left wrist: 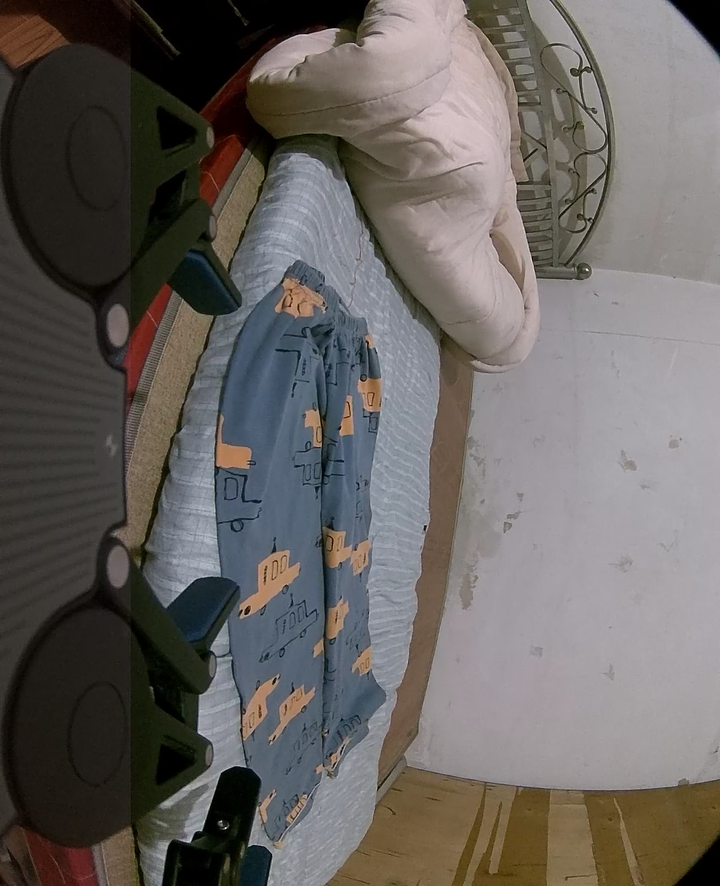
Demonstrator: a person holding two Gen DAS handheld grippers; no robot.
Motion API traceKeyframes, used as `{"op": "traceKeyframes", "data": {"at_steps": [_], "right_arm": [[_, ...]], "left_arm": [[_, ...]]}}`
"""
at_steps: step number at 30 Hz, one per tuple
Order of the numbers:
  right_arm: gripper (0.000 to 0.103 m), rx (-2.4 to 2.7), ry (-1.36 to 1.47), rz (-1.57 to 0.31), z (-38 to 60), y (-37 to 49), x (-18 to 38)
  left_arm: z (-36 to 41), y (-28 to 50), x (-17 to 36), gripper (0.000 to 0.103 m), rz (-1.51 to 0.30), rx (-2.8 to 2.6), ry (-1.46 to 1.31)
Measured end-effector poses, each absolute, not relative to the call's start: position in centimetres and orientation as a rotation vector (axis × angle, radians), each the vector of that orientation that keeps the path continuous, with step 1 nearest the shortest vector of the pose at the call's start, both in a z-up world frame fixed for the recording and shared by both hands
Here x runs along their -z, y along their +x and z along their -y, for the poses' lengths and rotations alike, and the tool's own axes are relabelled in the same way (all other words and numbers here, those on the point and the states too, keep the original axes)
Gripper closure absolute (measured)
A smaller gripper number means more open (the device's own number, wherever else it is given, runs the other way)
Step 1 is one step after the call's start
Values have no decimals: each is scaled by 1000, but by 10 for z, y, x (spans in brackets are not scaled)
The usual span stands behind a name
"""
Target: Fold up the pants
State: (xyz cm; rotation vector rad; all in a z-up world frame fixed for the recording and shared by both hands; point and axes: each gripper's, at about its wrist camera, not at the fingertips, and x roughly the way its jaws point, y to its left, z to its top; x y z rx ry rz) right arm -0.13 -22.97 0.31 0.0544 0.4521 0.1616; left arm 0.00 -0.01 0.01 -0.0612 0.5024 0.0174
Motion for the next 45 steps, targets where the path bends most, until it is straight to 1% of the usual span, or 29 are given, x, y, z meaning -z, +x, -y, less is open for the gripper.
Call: {"op": "traceKeyframes", "data": {"at_steps": [19,32,45], "right_arm": [[1,-154,48,-464,229,1,-1],[1,-142,53,-573,227,23,6],[1,-128,90,-645,236,77,9]], "left_arm": [[-4,-3,2,1,-520,-13,-68],[-7,28,8,1,-596,-1,-74],[-15,94,-3,1,-638,-35,-33]]}}
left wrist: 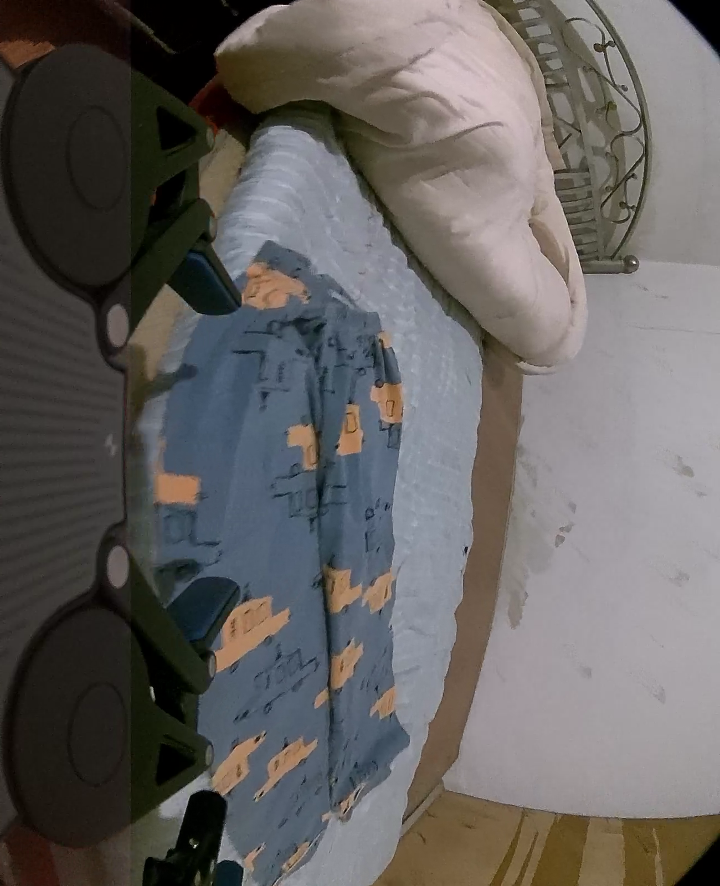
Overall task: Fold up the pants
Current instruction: 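Reach both grippers down toward the waistband edge of the blue pants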
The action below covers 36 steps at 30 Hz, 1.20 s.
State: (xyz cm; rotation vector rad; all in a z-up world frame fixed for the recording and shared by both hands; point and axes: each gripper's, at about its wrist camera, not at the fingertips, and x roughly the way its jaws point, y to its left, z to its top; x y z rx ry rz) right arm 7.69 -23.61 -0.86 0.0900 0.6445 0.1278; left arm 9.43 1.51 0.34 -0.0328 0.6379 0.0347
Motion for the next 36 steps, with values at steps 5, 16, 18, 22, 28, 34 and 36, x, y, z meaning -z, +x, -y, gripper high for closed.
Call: {"op": "traceKeyframes", "data": {"at_steps": [5,16,18,22,28,34,36], "right_arm": [[1,-123,93,-654,238,104,9],[1,-117,32,-673,233,171,10],[1,-124,17,-672,229,180,10],[1,-169,-8,-650,226,201,9],[1,-356,-125,-536,227,252,6],[1,-605,-168,-623,237,346,9],[1,-638,-219,-654,235,373,13]], "left_arm": [[-25,126,-11,1,-638,-47,-10],[-60,188,-23,1,-619,-109,54],[-70,197,-24,1,-620,-118,65],[-87,220,-24,1,-627,-105,98],[-108,266,-21,1,-621,-18,179],[-112,327,-6,0,-616,139,211],[-112,350,4,1,-649,169,218]]}}
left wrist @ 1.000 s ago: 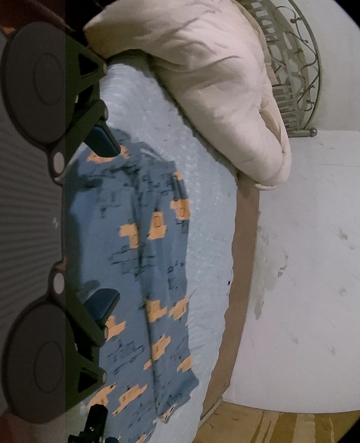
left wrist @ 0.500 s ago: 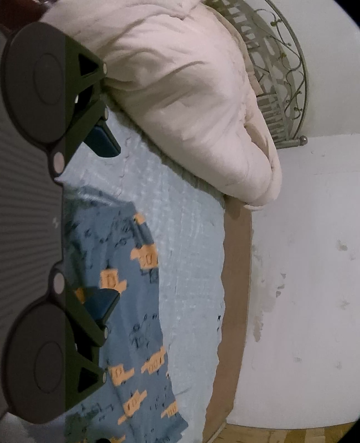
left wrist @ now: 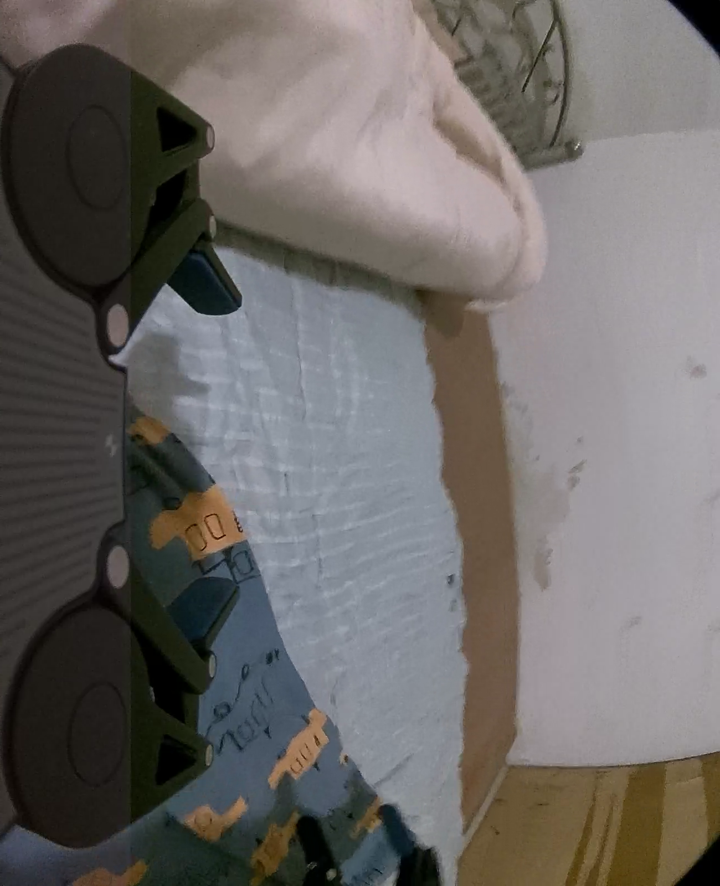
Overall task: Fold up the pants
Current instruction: 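Reach both grippers down toward the waistband edge of the blue pants, then grasp the pants edge with both grippers and lift it up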
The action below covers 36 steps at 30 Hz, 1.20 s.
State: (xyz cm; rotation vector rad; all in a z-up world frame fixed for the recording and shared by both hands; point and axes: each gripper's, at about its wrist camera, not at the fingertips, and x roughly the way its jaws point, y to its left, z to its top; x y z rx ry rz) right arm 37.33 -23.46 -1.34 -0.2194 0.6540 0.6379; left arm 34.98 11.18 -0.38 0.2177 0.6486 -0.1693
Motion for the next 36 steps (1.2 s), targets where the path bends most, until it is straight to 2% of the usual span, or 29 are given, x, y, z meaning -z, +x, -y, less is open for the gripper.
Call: {"op": "traceKeyframes", "data": {"at_steps": [5,11,14,16,17,18,19,20,21,22,23,24,25,31,36], "right_arm": [[6,-677,-281,-754,234,436,28],[11,-737,-329,-857,224,469,49],[19,-725,-342,-892,220,478,60],[29,-728,-334,-895,219,481,65],[32,-737,-318,-897,219,480,67],[37,-741,-318,-896,218,479,68],[45,-746,-325,-891,217,477,68],[51,-747,-328,-885,216,475,68],[69,-747,-329,-879,215,473,67],[82,-751,-326,-875,214,471,65],[86,-742,-335,-867,213,469,64],[98,-741,-349,-862,211,465,63],[101,-742,-363,-856,209,463,61],[103,-655,-433,-692,191,462,26],[102,-576,-441,-581,160,480,22]], "left_arm": [[-111,392,31,1,-731,241,236],[-110,418,53,3,-839,304,254],[-106,426,60,20,-882,320,272],[-105,428,65,30,-914,347,259],[-104,428,67,43,-926,364,251],[-104,428,69,61,-942,388,237],[-103,426,70,71,-953,415,219],[-103,424,71,89,-962,427,204],[-102,423,71,96,-966,420,201],[-101,420,70,99,-961,402,210],[-100,418,67,102,-951,380,221],[-100,415,62,103,-933,359,223],[-100,413,55,103,-909,340,219],[-111,412,22,103,-757,172,213],[-122,429,47,103,-818,79,199]]}}
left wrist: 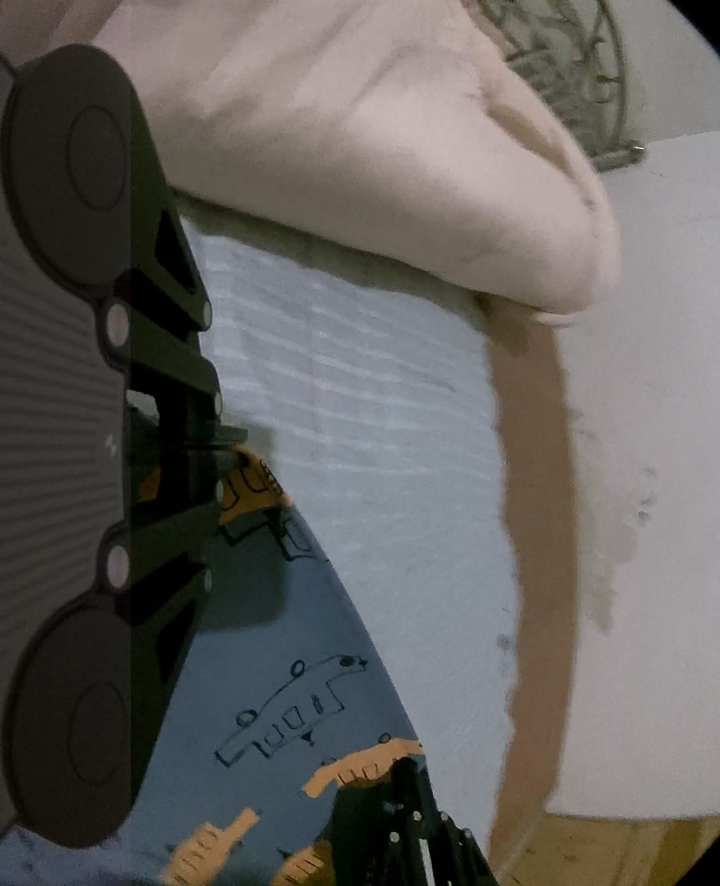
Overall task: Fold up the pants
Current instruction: 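Grasp the pants edge with both grippers and lift it up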
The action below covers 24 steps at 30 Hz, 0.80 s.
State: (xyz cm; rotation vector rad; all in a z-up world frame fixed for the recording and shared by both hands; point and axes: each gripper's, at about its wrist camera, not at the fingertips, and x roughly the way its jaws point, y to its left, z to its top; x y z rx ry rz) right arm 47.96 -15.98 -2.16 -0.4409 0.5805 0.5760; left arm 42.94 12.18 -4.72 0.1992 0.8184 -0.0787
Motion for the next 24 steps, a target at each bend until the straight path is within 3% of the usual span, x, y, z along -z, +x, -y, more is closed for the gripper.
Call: {"op": "traceKeyframes", "data": {"at_steps": [4,8,16,24], "right_arm": [[102,-550,-458,-653,131,499,54],[102,-524,-413,-662,126,505,67],[103,-533,-340,-506,159,445,20],[103,-527,-316,-411,190,316,-16]], "left_arm": [[-134,441,70,103,-883,63,113],[-134,423,63,103,-820,73,130],[-129,359,12,103,-668,126,125],[-110,254,-14,103,-555,184,145]]}}
